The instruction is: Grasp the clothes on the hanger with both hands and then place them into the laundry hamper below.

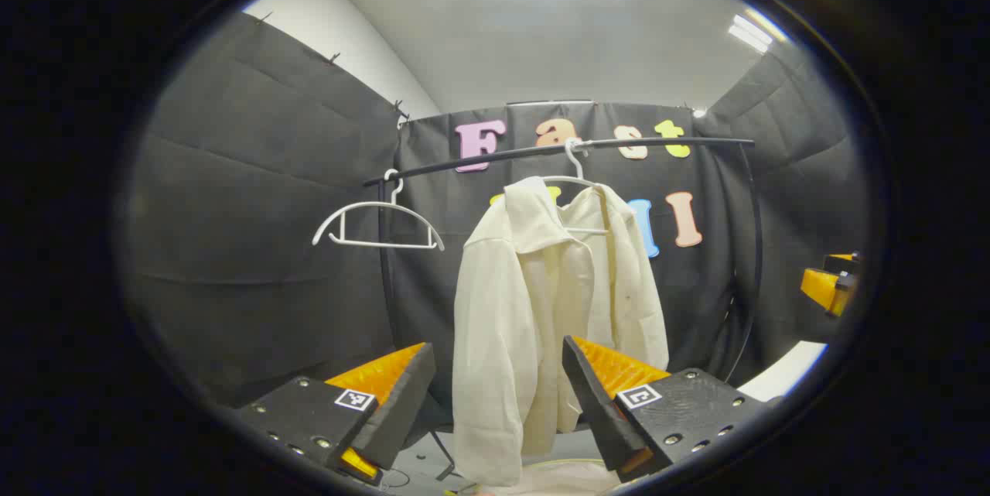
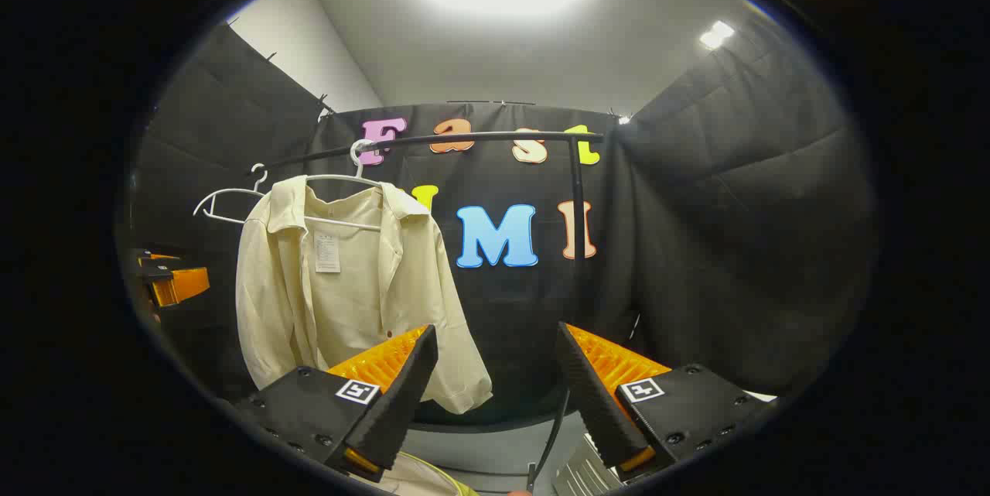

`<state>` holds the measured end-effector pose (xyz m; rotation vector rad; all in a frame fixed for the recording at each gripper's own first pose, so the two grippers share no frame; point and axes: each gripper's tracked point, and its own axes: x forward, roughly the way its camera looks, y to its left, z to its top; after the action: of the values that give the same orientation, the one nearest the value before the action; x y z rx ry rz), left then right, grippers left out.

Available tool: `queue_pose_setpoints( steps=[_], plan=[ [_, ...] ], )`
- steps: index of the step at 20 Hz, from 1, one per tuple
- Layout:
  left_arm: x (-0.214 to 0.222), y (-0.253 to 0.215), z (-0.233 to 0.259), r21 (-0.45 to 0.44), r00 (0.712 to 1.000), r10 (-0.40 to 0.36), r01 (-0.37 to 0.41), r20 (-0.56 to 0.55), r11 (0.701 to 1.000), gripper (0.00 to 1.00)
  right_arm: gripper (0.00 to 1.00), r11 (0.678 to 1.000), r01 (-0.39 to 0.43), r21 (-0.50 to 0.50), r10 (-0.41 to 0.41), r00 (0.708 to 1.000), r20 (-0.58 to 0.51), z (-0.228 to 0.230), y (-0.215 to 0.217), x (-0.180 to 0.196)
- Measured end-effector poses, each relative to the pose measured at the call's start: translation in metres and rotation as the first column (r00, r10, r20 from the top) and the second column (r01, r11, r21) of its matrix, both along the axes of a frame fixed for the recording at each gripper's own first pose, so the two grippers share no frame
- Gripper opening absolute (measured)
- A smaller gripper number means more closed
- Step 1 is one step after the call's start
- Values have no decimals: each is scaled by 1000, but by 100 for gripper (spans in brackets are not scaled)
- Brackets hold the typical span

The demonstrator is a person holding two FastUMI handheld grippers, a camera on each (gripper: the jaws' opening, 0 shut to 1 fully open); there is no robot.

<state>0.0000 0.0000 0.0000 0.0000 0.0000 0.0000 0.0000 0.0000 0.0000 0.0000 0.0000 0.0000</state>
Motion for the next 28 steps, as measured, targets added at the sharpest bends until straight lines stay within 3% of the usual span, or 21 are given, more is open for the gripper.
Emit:
queue_pose_setpoints(
  steps=[28],
  plan=[
    [18,22,-4,-12,1000,18,-18,-9,1000,98,97,1000,-9,-8,8,1000,-6,-3,14,21]
  ],
)
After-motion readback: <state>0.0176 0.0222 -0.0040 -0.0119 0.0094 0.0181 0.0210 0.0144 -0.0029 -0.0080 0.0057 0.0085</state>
